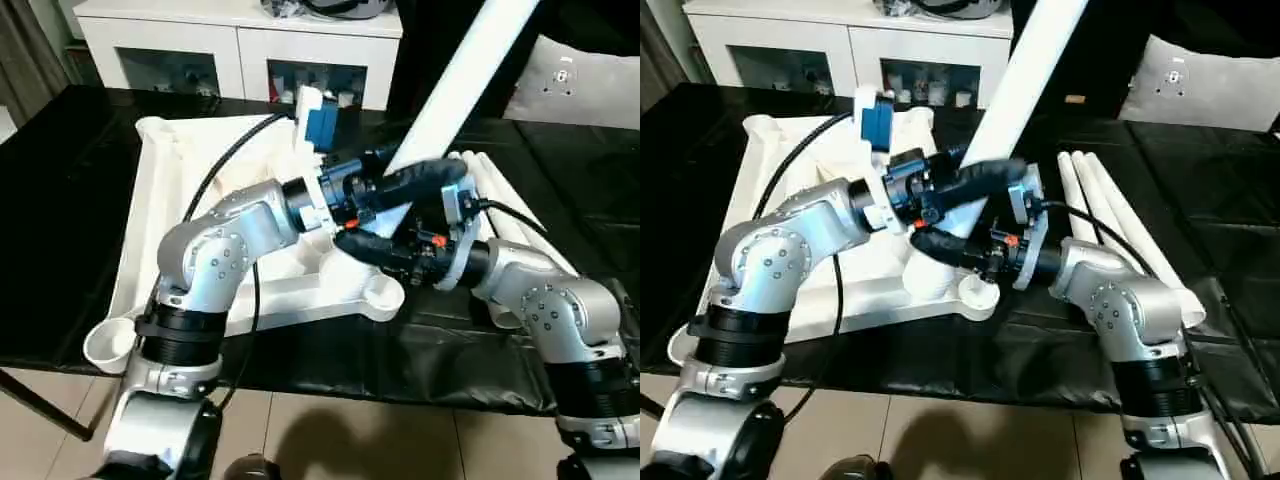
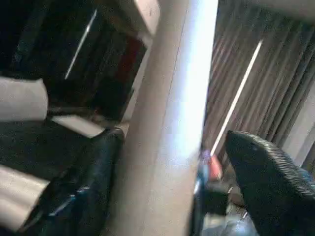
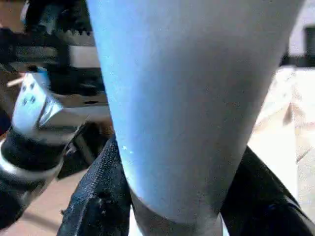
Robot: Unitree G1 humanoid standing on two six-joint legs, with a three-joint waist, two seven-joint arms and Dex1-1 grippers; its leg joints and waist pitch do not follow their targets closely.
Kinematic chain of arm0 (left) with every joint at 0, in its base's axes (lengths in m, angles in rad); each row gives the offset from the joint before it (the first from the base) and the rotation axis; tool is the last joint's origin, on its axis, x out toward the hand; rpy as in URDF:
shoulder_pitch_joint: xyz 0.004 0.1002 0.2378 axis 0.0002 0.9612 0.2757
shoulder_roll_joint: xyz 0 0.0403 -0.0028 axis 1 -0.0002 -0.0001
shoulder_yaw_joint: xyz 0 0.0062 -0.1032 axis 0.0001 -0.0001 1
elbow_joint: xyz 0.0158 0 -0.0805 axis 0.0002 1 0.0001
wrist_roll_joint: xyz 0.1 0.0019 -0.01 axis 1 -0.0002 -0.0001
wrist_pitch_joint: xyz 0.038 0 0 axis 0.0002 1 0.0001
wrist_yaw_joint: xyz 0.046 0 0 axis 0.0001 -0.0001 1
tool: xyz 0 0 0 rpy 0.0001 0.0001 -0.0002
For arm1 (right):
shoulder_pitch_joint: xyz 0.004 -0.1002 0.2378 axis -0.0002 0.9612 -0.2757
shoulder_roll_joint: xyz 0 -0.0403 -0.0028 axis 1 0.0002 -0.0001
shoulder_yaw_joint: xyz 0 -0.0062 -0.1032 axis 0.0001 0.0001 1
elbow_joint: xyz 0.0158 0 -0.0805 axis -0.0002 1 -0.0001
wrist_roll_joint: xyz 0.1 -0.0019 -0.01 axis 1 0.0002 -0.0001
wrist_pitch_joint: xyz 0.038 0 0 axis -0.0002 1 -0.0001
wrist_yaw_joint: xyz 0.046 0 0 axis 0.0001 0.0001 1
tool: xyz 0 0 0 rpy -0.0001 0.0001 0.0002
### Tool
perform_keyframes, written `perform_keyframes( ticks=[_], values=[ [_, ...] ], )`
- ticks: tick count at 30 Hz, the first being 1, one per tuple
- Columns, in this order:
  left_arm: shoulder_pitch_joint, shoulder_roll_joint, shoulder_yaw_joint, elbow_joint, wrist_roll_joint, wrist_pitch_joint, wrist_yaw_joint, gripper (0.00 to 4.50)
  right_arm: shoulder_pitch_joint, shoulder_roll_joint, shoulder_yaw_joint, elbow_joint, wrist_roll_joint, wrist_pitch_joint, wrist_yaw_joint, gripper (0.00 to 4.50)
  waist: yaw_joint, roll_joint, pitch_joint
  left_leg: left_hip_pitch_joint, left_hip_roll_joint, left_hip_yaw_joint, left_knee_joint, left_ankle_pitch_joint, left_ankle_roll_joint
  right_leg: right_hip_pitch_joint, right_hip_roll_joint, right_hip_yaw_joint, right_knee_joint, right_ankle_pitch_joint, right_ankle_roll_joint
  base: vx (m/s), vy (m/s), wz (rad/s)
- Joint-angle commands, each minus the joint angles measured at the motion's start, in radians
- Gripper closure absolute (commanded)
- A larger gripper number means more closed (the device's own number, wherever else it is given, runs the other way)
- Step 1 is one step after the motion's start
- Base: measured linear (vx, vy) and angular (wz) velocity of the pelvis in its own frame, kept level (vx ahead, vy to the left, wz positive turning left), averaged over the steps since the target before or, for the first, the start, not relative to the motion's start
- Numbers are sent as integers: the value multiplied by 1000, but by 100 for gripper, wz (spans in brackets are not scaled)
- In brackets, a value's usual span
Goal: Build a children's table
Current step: Pick table leg
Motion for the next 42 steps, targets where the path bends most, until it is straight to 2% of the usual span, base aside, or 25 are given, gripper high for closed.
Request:
perform_keyframes(
  ticks=[1, 3, 4, 5, 6, 9, 10, 14, 15, 16, 17, 21, 22, 24, 26, 27, 28, 29, 30, 31, 32, 35, 36, 39, 42],
  values=[
    [-10, -39, -45, -73, -63, 24, -13, 67, 6, 7, 1, 20, -28, 3, -61, 260, 2, -3, -74, 30, 69, -26, -57, -84, 31, 39, -90, 32, -69, 99, -281, 0, 0, 0],
    [-7, -42, -49, -78, -58, 27, -12, 67, 9, 5, 3, 17, -29, 12, -66, 260, 2, -3, -73, 30, 68, -26, -58, -85, 33, 39, -89, 32, -71, 97, -273, 0, 0, 0],
    [0, -44, -56, -79, -39, 21, -9, 67, 16, 1, 5, 4, -27, 24, -70, 260, 2, 1, -73, 30, 67, -27, -58, -90, 33, 39, -89, 32, -72, 86, -269, 0, 0, 0],
    [2, -41, -60, -79, -26, 15, -8, 67, 20, -4, 10, -5, -31, 27, -70, 260, 2, -1, -71, 31, 69, -27, -60, -93, 32, 39, -89, 33, -74, 80, -264, 0, 0, 0],
    [5, -37, -64, -79, -11, 5, -4, 67, 25, -9, 15, -14, -36, 30, -72, 260, 3, 7, -73, 31, 69, -29, -60, -92, 28, 39, -89, 33, -72, 81, -260, 0, 0, 0],
    [4, -39, -41, -60, 10, -23, 34, 67, 36, -21, 23, -25, -59, 30, -87, 260, 0, 3, -72, 32, 70, -29, -62, -100, 18, 39, -88, 34, -75, 79, -250, 0, 0, 0],
    [3, -40, -28, -56, 11, -30, 48, 67, 40, -19, 20, -24, -67, 23, -99, 260, 1, 9, -73, 32, 70, -29, -61, -105, 11, 38, -89, 33, -74, 77, -252, 0, 0, 0],
    [1, -39, 12, -48, 19, -58, 86, 67, 47, -4, 1, -13, -91, -8, -151, 261, -3, 1, -71, 32, 69, -29, -63, -115, 4, 39, -88, 34, -77, 65, -253, 0, 0, 0],
    [3, -23, 40, -51, 31, -78, 105, 67, 42, 15, -23, 9, -119, -47, -206, 261, -3, 1, -72, 32, 68, -28, -62, -113, 1, 38, -89, 34, -77, 64, -255, 0, 0, 0],
    [3, -23, 41, -52, 31, -79, 105, 67, 42, 15, -24, 9, -119, -48, -207, 261, -4, 3, -71, 32, 69, -28, -63, -114, -3, 36, -90, 34, -77, 60, -254, 0, 0, 0],
    [9, -6, 58, -59, 43, -86, 117, 67, 35, 22, -38, 29, -149, -94, -246, 261, -6, 0, -71, 32, 68, -27, -64, -119, -9, 36, -90, 33, -77, 47, -251, 0, 0, 0],
    [39, 46, 72, -90, 70, -93, 126, 67, 20, 32, -68, 67, -192, -200, -283, 261, -10, 6, -71, 34, 68, -27, -64, -120, -11, 34, -86, 34, -76, 50, -236, 0, 0, 0],
    [59, 79, 56, -102, 104, -101, 127, 67, 16, 37, -89, 70, -190, -210, -309, 261, -11, 5, -71, 33, 67, -26, -64, -121, -9, 34, -85, 34, -77, 56, -232, 0, 0, 0],
    [79, 110, 42, -109, 131, -102, 123, 67, 14, 36, -96, 74, -211, -239, -333, 261, -13, 8, -71, 34, 68, -26, -66, -117, -6, 31, -82, 34, -76, 59, -216, 0, 0, 0],
    [125, 183, -14, -113, 217, -128, 108, 67, 18, -17, -67, 59, -229, -83, -379, 261, -17, 11, -70, 37, 66, -30, -69, -113, -9, 33, -76, 33, -77, 49, -202, 0, 0, 0],
    [129, 191, -22, -110, 228, -133, 108, 67, 19, -19, -65, 60, -234, -85, -381, 261, -17, 11, -70, 37, 66, -30, -69, -113, -9, 33, -76, 33, -77, 49, -202, 0, 0, 0],
    [155, 237, -76, -95, 305, -167, 110, 67, 28, -21, -58, 67, -260, -96, -397, 261, -15, 11, -70, 37, 67, -28, -69, -121, -21, 31, -80, 34, -78, 37, -201, 0, 0, 0],
    [155, 237, -76, -95, 305, -168, 110, 67, 28, -21, -58, 67, -260, -96, -398, 261, -16, 8, -69, 37, 68, -28, -72, -141, -27, 30, -82, 35, -80, 12, -192, 0, 0, 0],
    [181, 276, -122, -76, 372, -196, 119, 67, 38, -15, -61, 80, -282, -131, -413, 261, -17, 8, -69, 38, 69, -28, -72, -154, -34, 28, -83, 36, -82, -2, -188, 0, 0, 0],
    [182, 278, -125, -74, 376, -198, 120, 67, 39, -14, -62, 81, -283, -133, -414, 261, -18, 8, -68, 37, 70, -28, -74, -159, -37, 27, -83, 36, -82, -8, -184, 0, 0, 0],
    [201, 301, -158, -57, 422, -214, 126, 67, 47, 0, -75, 88, -287, -158, -433, 261, -19, 9, -69, 38, 69, -28, -74, -162, -44, 26, -84, 36, -81, -9, -184, 0, 0, 0],
    [236, 341, -221, -36, 488, -240, 116, 67, 66, 12, -79, 78, -290, -162, -463, 261, -22, 12, -70, 36, 67, -29, -74, -152, -46, 26, -82, 36, -80, 20, -185, 0, 0, 0],
    [251, 354, -241, -31, 501, -240, 110, 67, 75, 11, -72, 67, -292, -155, -468, 261, -23, 15, -70, 36, 66, -29, -75, -153, -47, 26, -82, 36, -77, 30, -184, 0, 0, 0],
    [279, 377, -281, -24, 532, -251, 90, 67, 93, 7, -56, 51, -309, -140, -477, 261, -25, 13, -70, 35, 66, -28, -75, -158, -47, 27, -82, 36, -78, 37, -192, 0, 0, 0],
    [297, 391, -303, -13, 556, -251, 84, 67, 108, 23, -78, 45, -307, -106, -518, 261, -27, 13, -67, 37, 66, -27, -78, -174, -48, 24, -82, 36, -80, 8, -198, 0, 0, 0]
  ],
)
